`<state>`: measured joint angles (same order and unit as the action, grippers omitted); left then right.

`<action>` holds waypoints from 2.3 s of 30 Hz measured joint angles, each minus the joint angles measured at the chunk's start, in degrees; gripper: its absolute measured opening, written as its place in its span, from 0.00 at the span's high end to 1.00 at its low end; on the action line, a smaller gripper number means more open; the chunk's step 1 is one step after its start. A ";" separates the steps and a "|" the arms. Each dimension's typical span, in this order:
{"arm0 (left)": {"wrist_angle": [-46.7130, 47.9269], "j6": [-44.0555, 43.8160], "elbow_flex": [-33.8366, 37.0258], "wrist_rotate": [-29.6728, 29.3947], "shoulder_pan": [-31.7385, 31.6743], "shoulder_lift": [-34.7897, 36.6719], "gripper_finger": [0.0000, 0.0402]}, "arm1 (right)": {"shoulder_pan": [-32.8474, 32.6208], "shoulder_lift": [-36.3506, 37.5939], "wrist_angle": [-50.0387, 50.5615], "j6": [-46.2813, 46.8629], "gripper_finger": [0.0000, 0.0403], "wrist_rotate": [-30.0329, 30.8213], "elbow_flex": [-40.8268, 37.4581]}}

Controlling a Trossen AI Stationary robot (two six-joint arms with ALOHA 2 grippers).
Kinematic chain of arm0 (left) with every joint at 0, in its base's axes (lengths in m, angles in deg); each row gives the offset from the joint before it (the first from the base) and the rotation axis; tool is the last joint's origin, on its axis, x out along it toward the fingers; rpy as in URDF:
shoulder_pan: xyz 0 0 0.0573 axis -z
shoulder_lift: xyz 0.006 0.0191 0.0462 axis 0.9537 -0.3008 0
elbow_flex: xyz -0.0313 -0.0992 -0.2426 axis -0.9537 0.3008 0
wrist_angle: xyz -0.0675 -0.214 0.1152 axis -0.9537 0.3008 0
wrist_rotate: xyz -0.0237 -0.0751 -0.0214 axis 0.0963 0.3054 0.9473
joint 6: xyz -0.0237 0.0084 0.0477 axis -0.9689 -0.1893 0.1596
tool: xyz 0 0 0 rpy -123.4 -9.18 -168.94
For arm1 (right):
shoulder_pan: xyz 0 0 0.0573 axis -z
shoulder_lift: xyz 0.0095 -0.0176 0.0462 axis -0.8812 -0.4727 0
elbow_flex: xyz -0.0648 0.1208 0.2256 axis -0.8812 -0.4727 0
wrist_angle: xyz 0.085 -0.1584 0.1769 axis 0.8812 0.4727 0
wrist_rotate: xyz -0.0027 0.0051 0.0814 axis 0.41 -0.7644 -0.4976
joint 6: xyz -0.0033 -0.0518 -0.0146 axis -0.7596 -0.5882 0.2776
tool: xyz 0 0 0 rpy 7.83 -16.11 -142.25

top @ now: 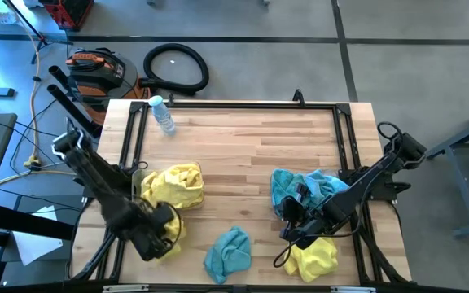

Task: Sort microfiber towel by color & place in baskets
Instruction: Put the left yellow microfiber cloth into the left transparent bin

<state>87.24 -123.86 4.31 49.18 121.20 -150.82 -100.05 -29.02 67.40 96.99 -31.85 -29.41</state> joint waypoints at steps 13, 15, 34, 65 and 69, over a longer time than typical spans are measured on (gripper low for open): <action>21.08 18.62 -14.56 -23.84 -0.53 11.40 1.00 | 0.00 0.00 0.07 -0.02 1.00 0.00 0.00; 25.60 18.09 -14.44 -23.85 -0.85 12.05 1.00 | 0.00 0.00 0.08 -0.02 1.00 0.02 0.00; 23.16 12.87 14.94 -12.77 -2.14 23.09 1.00 | 0.02 0.02 0.31 0.04 1.00 1.03 0.00; 4.50 19.78 30.25 -3.76 -2.20 27.45 0.65 | 0.01 0.00 0.28 0.44 1.00 2.47 0.00; 6.22 19.68 27.28 -0.59 -2.18 27.45 0.64 | 0.02 0.00 0.28 0.44 1.00 2.47 0.00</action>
<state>93.45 -104.18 31.60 48.59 119.02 -123.36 -100.03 -29.02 67.69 97.43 -29.38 -29.41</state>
